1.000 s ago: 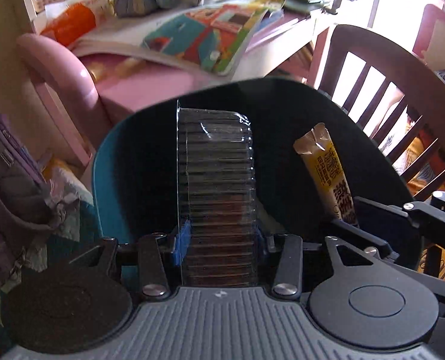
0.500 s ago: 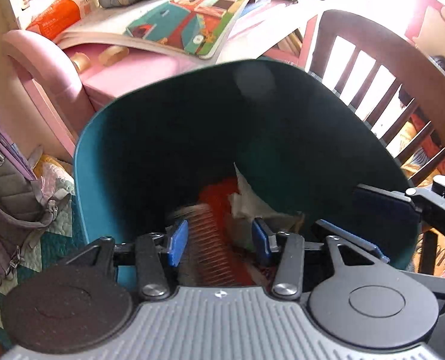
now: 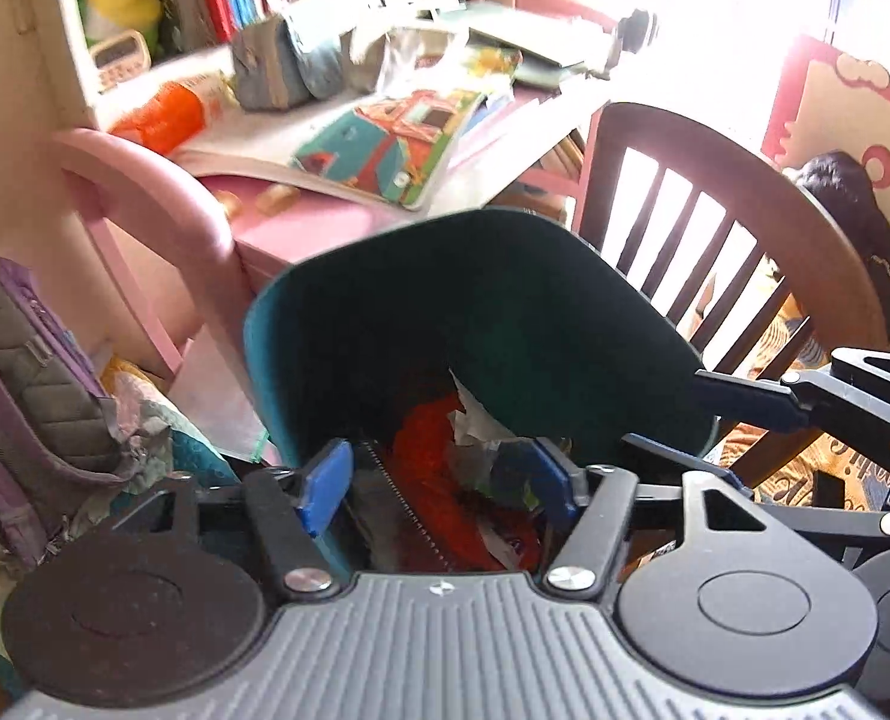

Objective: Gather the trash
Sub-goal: 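Move both tools back down toward the Christmas bag and tissue, then grasp the white Christmas-print bag with the left tool while the right tool grasps the white tissue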

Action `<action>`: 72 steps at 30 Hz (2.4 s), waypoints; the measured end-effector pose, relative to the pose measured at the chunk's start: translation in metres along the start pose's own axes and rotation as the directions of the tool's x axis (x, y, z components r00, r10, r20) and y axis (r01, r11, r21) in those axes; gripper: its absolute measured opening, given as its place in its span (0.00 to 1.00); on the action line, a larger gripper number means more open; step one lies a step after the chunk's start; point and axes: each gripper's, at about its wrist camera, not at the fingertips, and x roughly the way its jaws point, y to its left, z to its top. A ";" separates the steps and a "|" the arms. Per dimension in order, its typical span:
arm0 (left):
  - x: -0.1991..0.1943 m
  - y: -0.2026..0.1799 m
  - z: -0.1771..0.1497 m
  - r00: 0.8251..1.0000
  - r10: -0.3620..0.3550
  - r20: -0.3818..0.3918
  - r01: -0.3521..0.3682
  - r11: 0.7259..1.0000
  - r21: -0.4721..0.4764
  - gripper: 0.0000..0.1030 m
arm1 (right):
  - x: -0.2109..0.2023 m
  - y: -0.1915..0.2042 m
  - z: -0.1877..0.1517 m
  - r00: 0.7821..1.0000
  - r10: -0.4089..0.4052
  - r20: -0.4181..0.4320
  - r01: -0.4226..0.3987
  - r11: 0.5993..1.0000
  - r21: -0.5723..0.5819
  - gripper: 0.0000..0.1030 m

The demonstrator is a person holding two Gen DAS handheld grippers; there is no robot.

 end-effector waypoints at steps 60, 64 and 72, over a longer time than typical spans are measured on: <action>0.234 0.261 -0.534 0.967 -0.006 -0.255 0.065 0.973 0.223 1.00 | 0.447 0.402 -0.308 0.656 0.283 -0.700 -0.403 0.915 -0.008 0.55; 0.277 0.258 -0.559 0.950 -0.050 -0.309 0.120 0.970 0.213 1.00 | 0.489 0.417 -0.338 0.615 0.256 -0.746 -0.383 0.924 0.001 0.55; 0.350 0.250 -0.610 0.906 -0.071 -0.418 0.180 0.957 0.228 0.99 | 0.550 0.438 -0.391 0.532 0.233 -0.814 -0.346 0.937 0.042 0.55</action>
